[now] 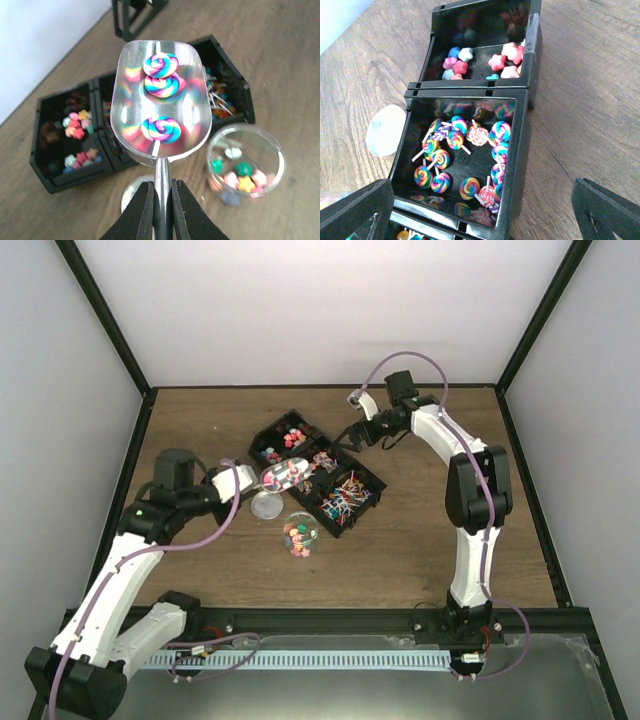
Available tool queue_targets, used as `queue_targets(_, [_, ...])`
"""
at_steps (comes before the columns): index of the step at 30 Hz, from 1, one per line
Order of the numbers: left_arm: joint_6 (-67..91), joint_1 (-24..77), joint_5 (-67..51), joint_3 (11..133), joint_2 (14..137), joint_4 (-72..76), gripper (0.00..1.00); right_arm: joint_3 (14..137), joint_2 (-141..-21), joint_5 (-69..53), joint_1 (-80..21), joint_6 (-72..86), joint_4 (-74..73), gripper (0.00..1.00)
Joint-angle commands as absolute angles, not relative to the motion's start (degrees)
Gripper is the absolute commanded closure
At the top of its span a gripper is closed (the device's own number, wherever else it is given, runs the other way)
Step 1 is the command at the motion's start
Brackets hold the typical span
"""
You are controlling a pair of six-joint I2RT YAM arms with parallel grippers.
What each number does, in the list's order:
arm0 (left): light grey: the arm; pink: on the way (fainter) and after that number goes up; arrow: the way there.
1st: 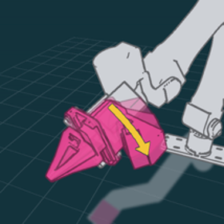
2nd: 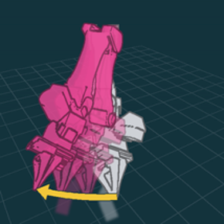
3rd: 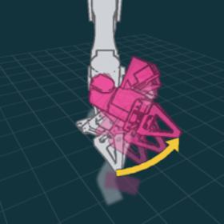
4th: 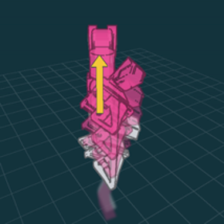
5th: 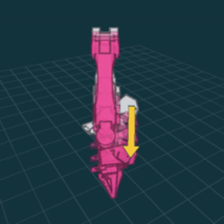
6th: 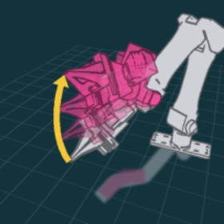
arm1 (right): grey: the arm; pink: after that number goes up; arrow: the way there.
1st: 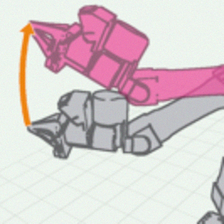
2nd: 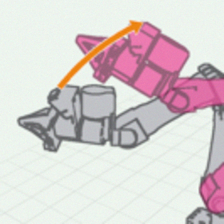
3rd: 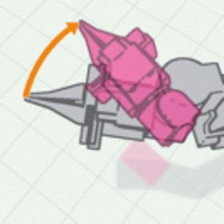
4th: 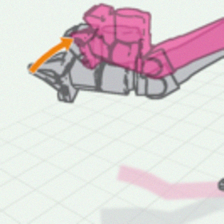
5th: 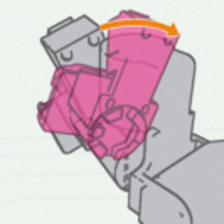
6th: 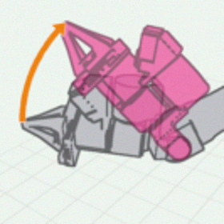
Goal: Pack the candies
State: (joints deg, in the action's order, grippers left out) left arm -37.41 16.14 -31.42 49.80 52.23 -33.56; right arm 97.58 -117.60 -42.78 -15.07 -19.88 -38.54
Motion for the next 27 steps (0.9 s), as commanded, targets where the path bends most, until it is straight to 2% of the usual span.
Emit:
queue_targets(1, [-46.9,15.5,-33.0,52.0,49.5,-48.9,0.96,96.7,-115.3,-44.7,-14.9,-19.7,-37.4,0.0])
queue_targets(11, [-56.9,15.5,-29.6,54.3,46.7,-63.9,0.96,96.7,-115.8,-44.7,-16.5,-19.2,-36.8,0.0])
queue_targets(27, [-63.2,15.5,-26.3,60.3,54.6,-71.4,0.96,97.0,-115.4,-43.8,-16.9,-19.3,-37.3,0.0])
